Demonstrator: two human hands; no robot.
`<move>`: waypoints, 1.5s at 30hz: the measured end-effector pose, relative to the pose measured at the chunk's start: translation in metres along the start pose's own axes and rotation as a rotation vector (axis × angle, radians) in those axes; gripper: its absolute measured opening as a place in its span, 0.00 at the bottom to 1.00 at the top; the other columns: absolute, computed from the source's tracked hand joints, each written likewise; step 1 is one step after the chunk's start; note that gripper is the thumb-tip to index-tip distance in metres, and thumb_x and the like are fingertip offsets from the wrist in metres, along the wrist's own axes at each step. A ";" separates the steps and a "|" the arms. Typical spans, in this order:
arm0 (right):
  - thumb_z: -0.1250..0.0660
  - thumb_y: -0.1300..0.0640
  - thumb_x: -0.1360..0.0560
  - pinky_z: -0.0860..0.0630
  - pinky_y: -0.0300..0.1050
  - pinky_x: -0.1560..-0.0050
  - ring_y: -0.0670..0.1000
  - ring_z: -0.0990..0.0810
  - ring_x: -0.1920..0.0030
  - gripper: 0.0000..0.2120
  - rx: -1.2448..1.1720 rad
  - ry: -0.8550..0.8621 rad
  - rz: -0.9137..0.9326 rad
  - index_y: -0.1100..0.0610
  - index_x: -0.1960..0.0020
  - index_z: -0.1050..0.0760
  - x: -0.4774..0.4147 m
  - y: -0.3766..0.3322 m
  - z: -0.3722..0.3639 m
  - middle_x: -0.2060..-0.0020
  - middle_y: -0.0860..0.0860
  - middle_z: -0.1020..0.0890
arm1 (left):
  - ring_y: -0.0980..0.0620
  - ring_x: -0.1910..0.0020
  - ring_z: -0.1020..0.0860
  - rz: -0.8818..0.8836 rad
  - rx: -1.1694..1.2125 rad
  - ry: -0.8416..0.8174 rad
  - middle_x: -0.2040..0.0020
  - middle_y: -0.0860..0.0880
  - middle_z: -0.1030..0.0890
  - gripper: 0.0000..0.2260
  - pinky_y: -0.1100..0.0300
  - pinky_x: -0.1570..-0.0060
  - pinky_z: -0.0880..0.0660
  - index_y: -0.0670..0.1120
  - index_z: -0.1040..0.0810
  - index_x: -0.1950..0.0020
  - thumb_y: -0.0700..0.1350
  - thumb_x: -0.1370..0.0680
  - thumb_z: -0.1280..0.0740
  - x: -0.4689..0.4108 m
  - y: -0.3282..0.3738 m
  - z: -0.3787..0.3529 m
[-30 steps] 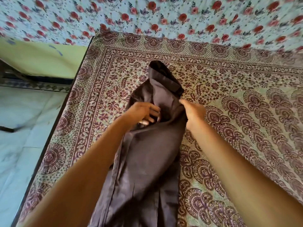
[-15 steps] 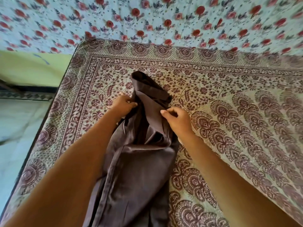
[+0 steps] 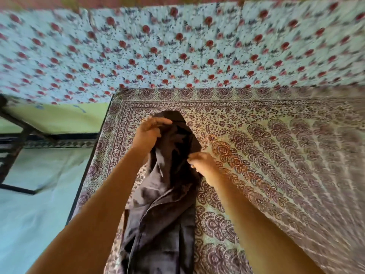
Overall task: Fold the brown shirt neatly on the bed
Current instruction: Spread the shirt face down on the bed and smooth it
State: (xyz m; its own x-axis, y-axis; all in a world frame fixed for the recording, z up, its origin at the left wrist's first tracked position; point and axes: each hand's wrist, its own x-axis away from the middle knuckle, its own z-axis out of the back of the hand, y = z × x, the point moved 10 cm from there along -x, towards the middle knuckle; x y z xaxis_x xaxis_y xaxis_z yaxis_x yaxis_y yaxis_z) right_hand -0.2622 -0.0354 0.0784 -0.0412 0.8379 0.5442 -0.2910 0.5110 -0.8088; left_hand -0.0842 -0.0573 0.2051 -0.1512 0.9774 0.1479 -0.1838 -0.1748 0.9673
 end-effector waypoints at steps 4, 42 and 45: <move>0.27 0.65 0.34 0.24 0.50 0.51 0.55 0.21 0.57 0.08 -0.059 0.160 0.048 0.61 0.55 0.19 0.029 0.010 0.014 0.62 0.56 0.19 | 0.64 0.64 0.20 -0.031 0.055 -0.023 0.64 0.56 0.17 0.20 0.73 0.64 0.26 0.46 0.19 0.60 0.27 0.28 0.46 0.035 0.033 0.009; 0.40 0.62 0.23 0.32 0.48 0.70 0.55 0.26 0.66 0.04 0.454 0.893 1.157 0.60 0.54 0.27 0.429 -0.182 0.437 0.61 0.53 0.24 | 0.41 0.43 0.24 -0.527 -0.798 0.445 0.40 0.41 0.23 0.20 0.51 0.46 0.28 0.45 0.22 0.40 0.44 0.30 0.39 0.279 0.365 -0.067; 0.40 0.64 0.25 0.28 0.48 0.67 0.58 0.25 0.65 0.10 0.767 0.634 0.925 0.54 0.56 0.22 0.343 -0.146 0.427 0.57 0.53 0.25 | 0.39 0.33 0.31 -0.399 -1.072 -0.087 0.26 0.41 0.39 0.38 0.51 0.38 0.32 0.42 0.41 0.25 0.48 0.36 0.39 0.212 0.274 -0.124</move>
State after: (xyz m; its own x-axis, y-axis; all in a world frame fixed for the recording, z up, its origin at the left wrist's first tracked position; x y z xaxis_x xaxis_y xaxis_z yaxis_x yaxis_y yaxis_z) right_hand -0.6422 0.0956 0.4782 -0.1271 0.8628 -0.4893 -0.8598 -0.3418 -0.3794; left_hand -0.2874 0.0875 0.4755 0.1637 0.9836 -0.0759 -0.9427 0.1787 0.2817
